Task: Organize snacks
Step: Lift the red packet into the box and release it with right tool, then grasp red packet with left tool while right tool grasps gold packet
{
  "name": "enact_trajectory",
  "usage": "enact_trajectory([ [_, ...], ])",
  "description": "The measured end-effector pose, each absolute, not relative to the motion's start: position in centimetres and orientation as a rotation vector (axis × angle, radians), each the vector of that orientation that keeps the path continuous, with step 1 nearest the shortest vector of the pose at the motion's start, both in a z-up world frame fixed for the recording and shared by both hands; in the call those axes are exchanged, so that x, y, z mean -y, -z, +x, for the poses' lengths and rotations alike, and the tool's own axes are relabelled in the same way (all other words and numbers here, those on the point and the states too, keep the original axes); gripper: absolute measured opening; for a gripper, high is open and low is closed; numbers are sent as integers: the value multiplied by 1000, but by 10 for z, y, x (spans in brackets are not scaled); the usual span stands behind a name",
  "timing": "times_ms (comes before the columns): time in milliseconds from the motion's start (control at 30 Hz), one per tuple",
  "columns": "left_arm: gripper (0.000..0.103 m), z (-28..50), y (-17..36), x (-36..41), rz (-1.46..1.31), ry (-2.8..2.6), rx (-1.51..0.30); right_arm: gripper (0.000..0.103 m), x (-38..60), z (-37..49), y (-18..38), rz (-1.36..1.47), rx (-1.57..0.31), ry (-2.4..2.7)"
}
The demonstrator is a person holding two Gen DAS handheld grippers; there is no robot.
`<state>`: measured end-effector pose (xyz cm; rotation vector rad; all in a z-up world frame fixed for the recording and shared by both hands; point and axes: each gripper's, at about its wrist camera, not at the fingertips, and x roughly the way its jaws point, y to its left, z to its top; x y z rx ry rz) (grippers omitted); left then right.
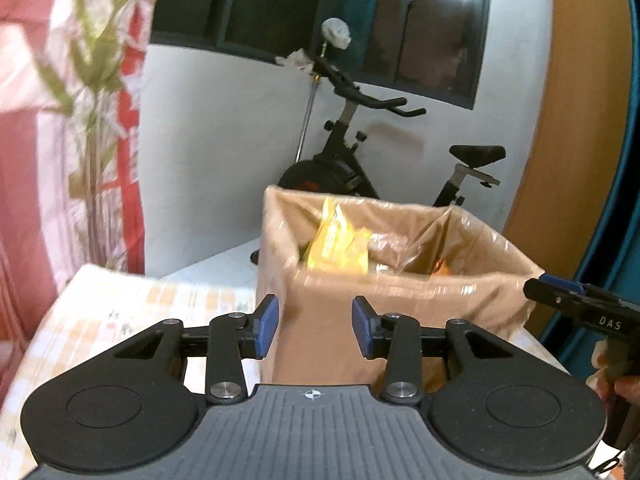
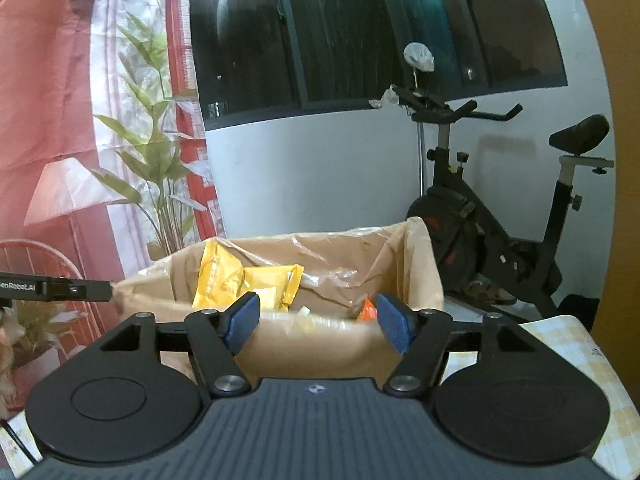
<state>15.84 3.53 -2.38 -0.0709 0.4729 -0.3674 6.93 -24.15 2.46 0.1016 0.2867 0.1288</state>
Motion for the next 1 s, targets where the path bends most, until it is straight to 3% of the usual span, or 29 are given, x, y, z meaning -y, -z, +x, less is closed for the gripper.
enact_trajectory([
  [467, 44, 137, 128, -48, -102, 245, -735, 68, 240, 40, 38, 94, -408, -130],
  [700, 65, 135, 154, -39, -54, 223, -794, 68, 243, 35, 84, 104, -532, -114],
  [1000, 67, 127, 170, -26, 1, 221, -830, 68, 243, 34, 114, 105, -597, -106],
])
